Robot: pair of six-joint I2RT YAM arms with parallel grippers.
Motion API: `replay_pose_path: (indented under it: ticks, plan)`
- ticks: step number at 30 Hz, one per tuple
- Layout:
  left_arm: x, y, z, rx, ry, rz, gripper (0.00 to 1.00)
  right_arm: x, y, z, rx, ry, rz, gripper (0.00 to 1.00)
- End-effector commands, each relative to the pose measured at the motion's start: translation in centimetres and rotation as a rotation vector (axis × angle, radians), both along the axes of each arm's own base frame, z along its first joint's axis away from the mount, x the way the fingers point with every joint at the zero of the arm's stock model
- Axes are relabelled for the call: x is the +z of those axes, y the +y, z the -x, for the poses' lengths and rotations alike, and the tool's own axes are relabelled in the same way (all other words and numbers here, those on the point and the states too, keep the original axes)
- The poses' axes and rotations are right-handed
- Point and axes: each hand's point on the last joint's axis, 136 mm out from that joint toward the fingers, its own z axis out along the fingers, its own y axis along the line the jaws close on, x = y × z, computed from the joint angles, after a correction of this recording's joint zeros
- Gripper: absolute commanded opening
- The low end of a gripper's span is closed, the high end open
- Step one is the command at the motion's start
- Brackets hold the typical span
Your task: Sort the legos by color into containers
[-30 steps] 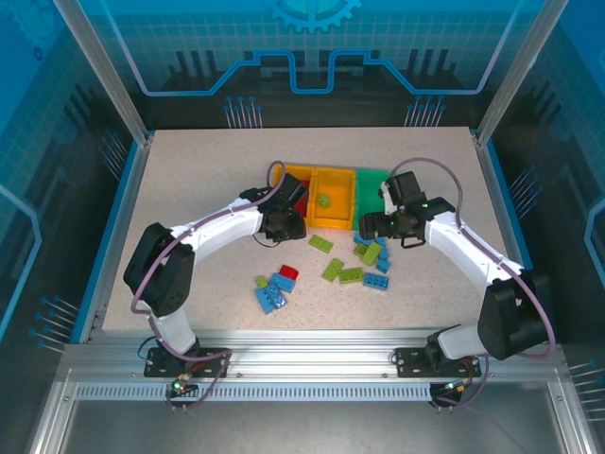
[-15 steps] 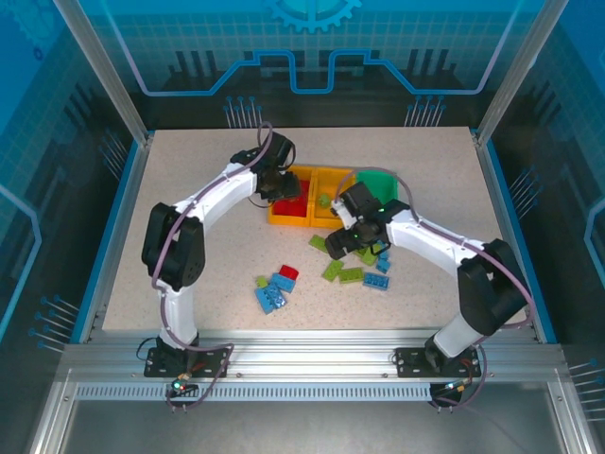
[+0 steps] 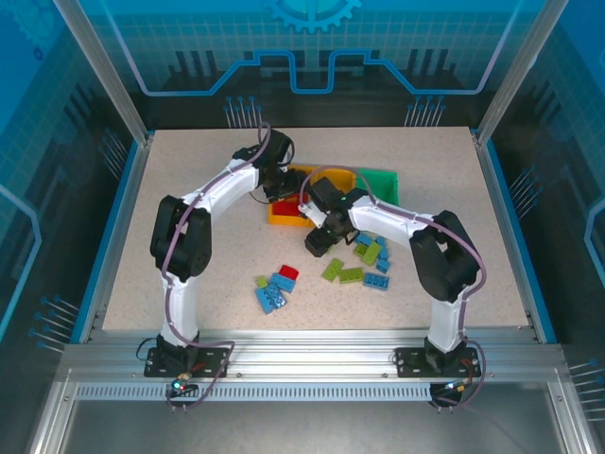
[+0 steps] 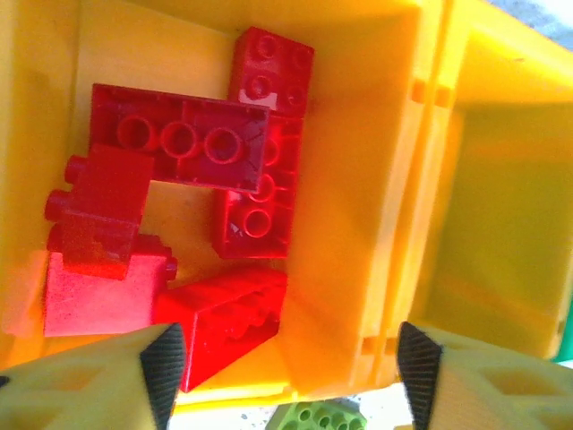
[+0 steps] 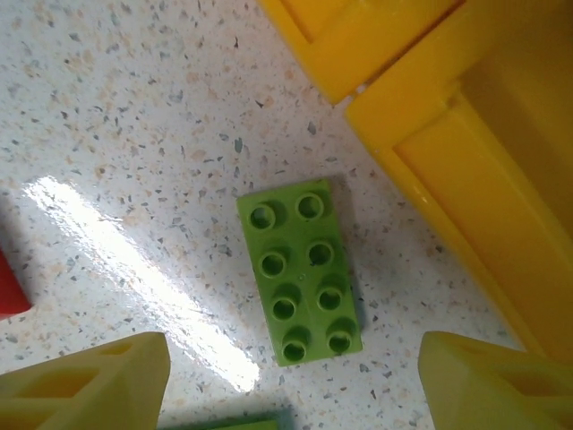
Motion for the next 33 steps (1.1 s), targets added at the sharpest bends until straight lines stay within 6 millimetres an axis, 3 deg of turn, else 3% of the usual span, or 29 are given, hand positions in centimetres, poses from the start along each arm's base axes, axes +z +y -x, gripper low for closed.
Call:
replay_pose_path:
  ticks: [1,5,13,18,22,25,31,33]
  plan:
    - [4.2,0.3,1.5,0.013,-0.052,0.068,0.81,-0.7,0.6,1.1,0.062,0.059,0.020,0.72]
    - [4.8,2.2,3.9,0.045,-0.065,0.036,0.98,-1.9,0.5,1.2,0.068,0.078,0.043,0.71]
    - [3.1,6.8,9.4,0.156,-0.032,-0.003,0.99,-3.7,0.7,0.7,0.088,0.108,0.084,0.66]
    - [2.7,9.0,11.6,0.213,-0.025,-0.014,0.99,-5.1,-0.1,1.1,0.093,0.120,0.142,0.65]
    - [2.5,9.7,12.4,0.216,-0.017,-0.030,0.99,-5.3,-0.5,1.2,0.070,0.124,0.141,0.64]
    - [2.4,9.7,12.5,0.219,-0.010,-0.030,0.99,-5.3,-0.3,1.2,0.073,0.129,0.133,0.59]
    - [1.8,10.2,13.5,0.230,-0.001,-0.041,0.99,-4.8,-0.1,1.1,0.061,0.111,0.125,0.33]
    - [1.3,10.6,14.1,0.232,0.006,-0.055,0.99,-4.4,0.0,0.8,0.045,0.099,0.117,0.31]
